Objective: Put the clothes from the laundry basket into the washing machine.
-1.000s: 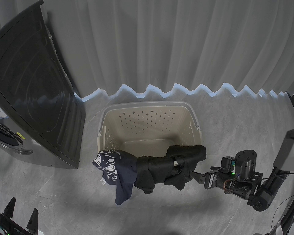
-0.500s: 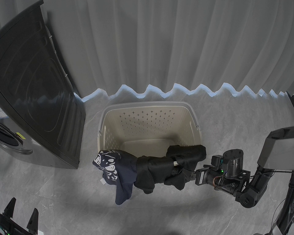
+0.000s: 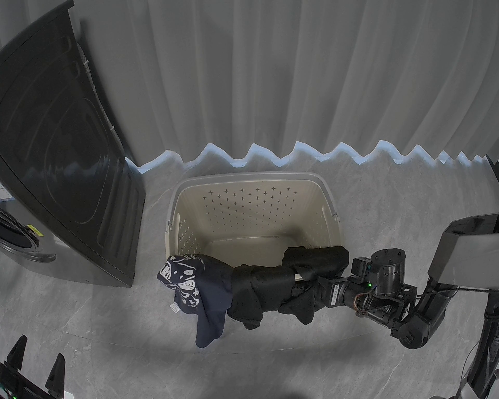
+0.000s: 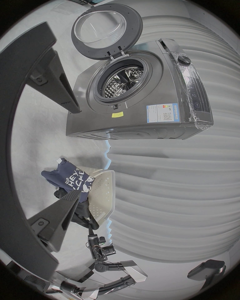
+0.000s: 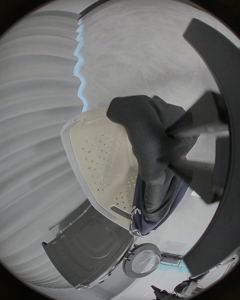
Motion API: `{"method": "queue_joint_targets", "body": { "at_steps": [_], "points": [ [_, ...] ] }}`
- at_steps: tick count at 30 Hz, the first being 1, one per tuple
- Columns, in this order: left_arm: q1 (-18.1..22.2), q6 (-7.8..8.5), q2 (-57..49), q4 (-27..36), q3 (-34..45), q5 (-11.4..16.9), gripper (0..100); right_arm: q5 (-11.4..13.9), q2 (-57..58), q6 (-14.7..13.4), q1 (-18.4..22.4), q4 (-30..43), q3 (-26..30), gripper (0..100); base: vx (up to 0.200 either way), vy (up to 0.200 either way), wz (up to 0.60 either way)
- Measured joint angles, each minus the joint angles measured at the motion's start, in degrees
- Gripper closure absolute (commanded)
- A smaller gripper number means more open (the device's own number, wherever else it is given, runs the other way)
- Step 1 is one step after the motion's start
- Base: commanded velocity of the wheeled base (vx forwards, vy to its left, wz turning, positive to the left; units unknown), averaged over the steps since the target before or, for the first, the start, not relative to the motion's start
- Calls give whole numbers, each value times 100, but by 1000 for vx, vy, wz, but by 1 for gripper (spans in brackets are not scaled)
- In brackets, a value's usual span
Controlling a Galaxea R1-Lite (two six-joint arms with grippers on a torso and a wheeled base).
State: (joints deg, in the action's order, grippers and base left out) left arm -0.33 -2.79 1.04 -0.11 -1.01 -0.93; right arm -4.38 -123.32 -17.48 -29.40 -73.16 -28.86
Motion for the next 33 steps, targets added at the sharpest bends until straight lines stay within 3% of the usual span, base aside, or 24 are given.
{"method": "queue_joint_targets", "body": {
  "at_steps": [12,26,29,33],
  "points": [
    [-2,0,0,0,0,-2,0,13,297,-162,-308,-96,276,100,0,0,0],
    [-2,0,0,1,0,-2,0,4,1971,-249,-1112,-327,1061,100,0,0,0],
    [-2,0,0,1,0,-2,0,6,2258,-61,-1200,-356,1089,100,0,0,0],
    [-2,9,0,1,0,0,0,6,2522,424,-1271,-578,1145,100,0,0,0]
  ]
}}
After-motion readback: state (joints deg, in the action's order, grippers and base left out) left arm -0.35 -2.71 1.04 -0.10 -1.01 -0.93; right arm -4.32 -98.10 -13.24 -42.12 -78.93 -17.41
